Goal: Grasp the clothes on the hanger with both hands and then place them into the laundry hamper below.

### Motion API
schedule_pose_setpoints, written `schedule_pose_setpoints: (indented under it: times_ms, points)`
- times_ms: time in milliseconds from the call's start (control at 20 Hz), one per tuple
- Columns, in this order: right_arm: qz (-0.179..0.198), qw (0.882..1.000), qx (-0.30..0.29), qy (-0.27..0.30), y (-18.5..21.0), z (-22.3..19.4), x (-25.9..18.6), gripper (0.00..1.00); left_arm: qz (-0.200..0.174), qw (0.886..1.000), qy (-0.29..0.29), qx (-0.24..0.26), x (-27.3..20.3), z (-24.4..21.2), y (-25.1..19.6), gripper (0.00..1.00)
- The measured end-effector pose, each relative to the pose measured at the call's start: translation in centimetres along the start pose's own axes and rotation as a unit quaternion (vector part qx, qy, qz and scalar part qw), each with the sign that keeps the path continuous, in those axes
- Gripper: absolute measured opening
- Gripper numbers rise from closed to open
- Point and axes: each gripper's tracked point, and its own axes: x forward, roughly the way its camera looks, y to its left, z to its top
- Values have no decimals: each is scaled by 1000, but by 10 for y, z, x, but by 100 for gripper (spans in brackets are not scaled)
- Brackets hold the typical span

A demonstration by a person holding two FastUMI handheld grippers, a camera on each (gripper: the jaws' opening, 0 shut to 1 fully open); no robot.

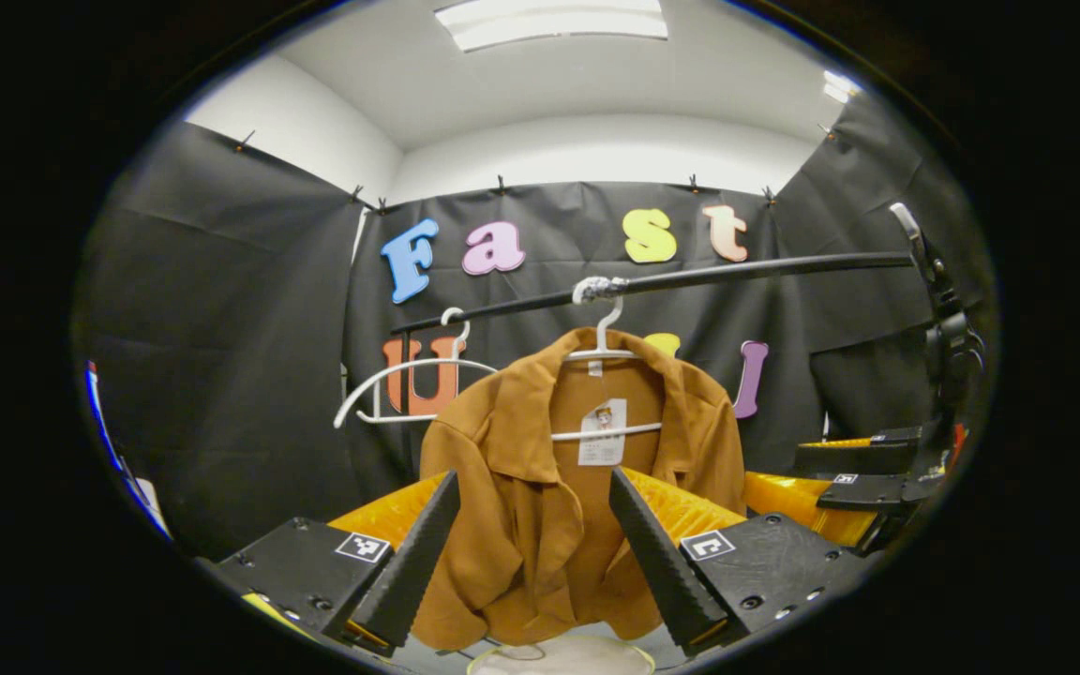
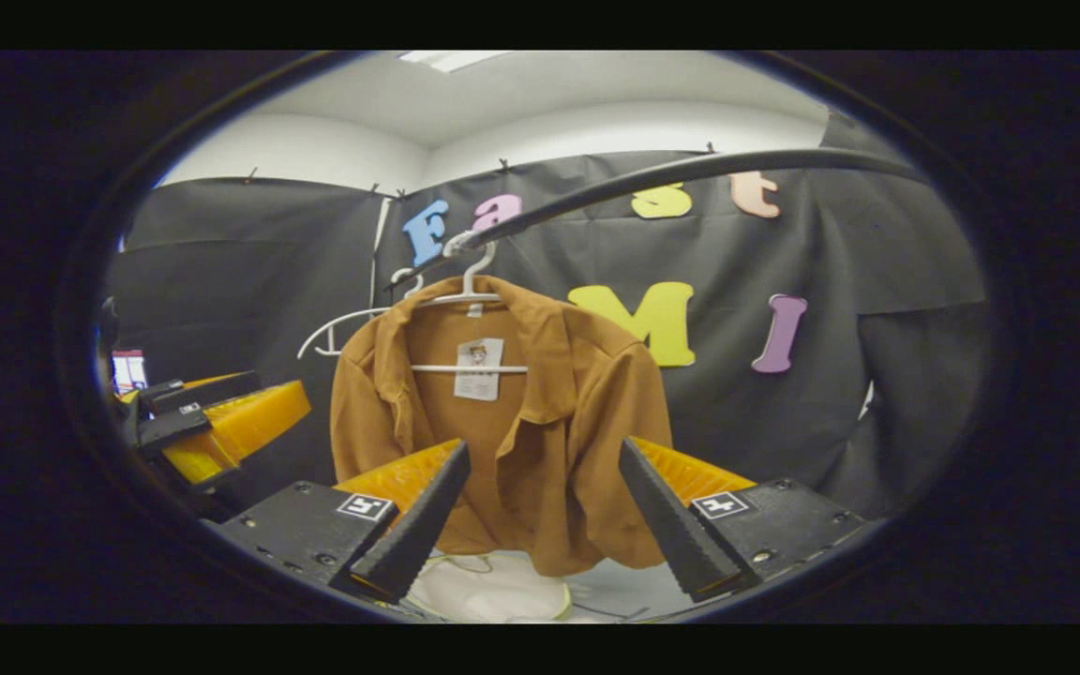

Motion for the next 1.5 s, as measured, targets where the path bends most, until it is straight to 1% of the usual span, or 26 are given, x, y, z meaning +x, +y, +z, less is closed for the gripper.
schedule_pose_setpoints:
  times_ms: [50, 100, 150, 250, 350, 400, 450, 500, 600, 650, 700, 900, 950, 1000, 1050, 1100, 1150, 1200, 1250, 1300, 1350, 1400, 1450, 1500]
  points:
    - [6, 1000, 3, 2, -1, 1, 15, 99, 2, 1000, -1, 0, 13, -3, -2, 100]
    - [13, 1000, 4, 5, -2, 1, 28, 100, 4, 1000, -2, 1, 27, -5, -5, 97]
    - [17, 1000, 4, 11, -4, 0, 41, 100, 7, 1000, -3, 2, 39, -9, -5, 100]
    - [24, 1000, 10, 14, -7, 3, 61, 100, 13, 1000, 8, 5, 62, -17, -5, 100]
    - [23, 1000, 12, 12, -11, 7, 79, 100, 22, 1000, 18, -2, 84, -24, -3, 100]
    - [26, 999, 13, 16, -12, 7, 86, 100, 22, 999, 24, -7, 93, -27, -4, 97]
    - [29, 999, 16, 18, -11, 9, 95, 100, 26, 999, 32, -10, 102, -31, -3, 97]
    - [33, 999, 18, 22, -9, 9, 102, 100, 31, 998, 47, -15, 109, -37, -1, 100]
    - [39, 999, 18, 24, -6, 8, 116, 99, 35, 996, 70, -33, 119, -47, -1, 100]
    - [39, 999, 16, 25, -6, 7, 123, 96, 38, 996, 74, -37, 124, -49, 0, 100]
    - [40, 999, 14, 26, -4, 6, 128, 94, 44, 995, 75, -39, 127, -51, 3, 97]
    - [47, 998, 18, 34, -5, 1, 148, 83, 65, 994, 76, -35, 137, -55, 15, 96]
    - [49, 998, 20, 34, -7, 1, 153, 76, 66, 994, 75, -32, 139, -55, 16, 96]
    - [55, 998, 21, 35, -6, -2, 154, 72, 69, 995, 75, -25, 139, -55, 18, 96]
    - [62, 997, 23, 36, -6, -3, 155, 66, 75, 994, 73, -20, 139, -53, 21, 96]
    - [67, 997, 24, 38, -8, -2, 155, 62, 81, 994, 72, -19, 139, -55, 25, 85]
    - [71, 996, 25, 37, -10, -3, 158, 53, 81, 994, 75, -21, 139, -56, 26, 74]
    - [71, 997, 24, 34, -14, -1, 160, 49, 81, 993, 83, -23, 140, -59, 25, 63]
    - [70, 997, 26, 33, -18, -1, 163, 37, 72, 993, 93, -28, 142, -63, 22, 52]
    - [70, 997, 28, 35, -18, -3, 162, 31, 67, 992, 103, -34, 145, -67, 20, 41]
    - [72, 996, 28, 37, -19, -4, 163, 22, 52, 991, 113, -41, 145, -72, 14, 32]
    - [78, 996, 28, 40, -19, -5, 163, 18, 45, 992, 116, -35, 143, -73, 12, 37]
    - [84, 995, 28, 41, -20, -4, 163, 15, 69, 990, 118, -20, 139, -73, 21, 43]
    - [98, 994, 30, 43, -17, -5, 165, 12, 72, 990, 117, -11, 141, -75, 23, 29]
